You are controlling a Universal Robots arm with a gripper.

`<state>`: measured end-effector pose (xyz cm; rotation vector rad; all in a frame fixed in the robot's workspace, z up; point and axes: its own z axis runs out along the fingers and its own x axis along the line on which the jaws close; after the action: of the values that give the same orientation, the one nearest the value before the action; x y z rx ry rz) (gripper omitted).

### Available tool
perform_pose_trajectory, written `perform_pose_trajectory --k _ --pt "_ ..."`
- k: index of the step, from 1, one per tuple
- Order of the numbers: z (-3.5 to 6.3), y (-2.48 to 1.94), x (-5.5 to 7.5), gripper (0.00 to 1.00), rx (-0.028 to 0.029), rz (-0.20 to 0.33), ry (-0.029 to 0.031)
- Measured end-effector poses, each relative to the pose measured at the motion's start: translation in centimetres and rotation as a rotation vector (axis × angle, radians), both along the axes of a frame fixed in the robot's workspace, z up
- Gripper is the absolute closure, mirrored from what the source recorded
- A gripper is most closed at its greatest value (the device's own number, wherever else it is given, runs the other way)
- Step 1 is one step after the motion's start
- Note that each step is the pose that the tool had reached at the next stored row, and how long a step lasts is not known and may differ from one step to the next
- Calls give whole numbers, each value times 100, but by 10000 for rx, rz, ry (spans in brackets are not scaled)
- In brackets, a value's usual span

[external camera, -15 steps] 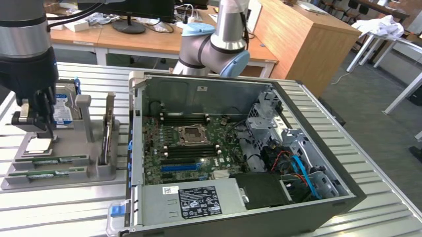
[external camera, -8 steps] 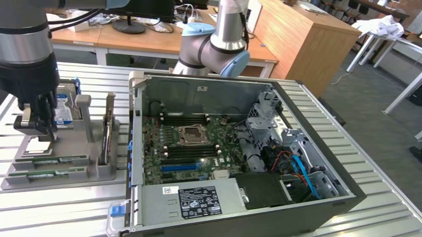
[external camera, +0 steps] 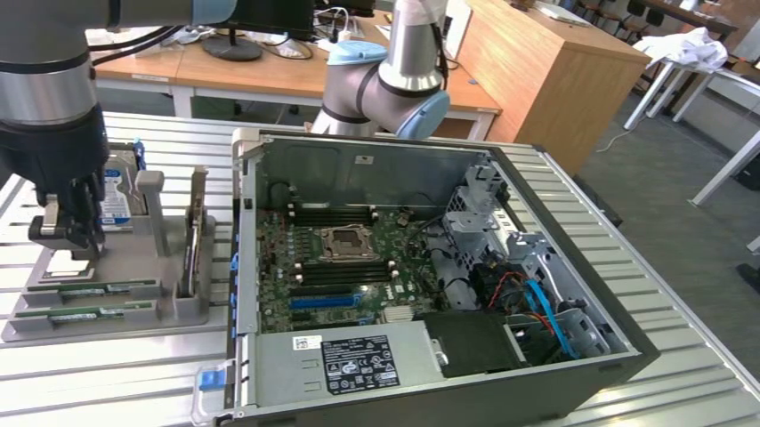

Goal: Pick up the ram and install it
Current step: 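Pick up the ram and move it above insertion slot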

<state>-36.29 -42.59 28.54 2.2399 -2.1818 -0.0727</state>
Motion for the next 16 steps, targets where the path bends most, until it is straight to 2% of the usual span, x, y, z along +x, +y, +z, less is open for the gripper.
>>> perform_pose_trajectory --k 16 --pt "-157 0 0 70 0 0 0"
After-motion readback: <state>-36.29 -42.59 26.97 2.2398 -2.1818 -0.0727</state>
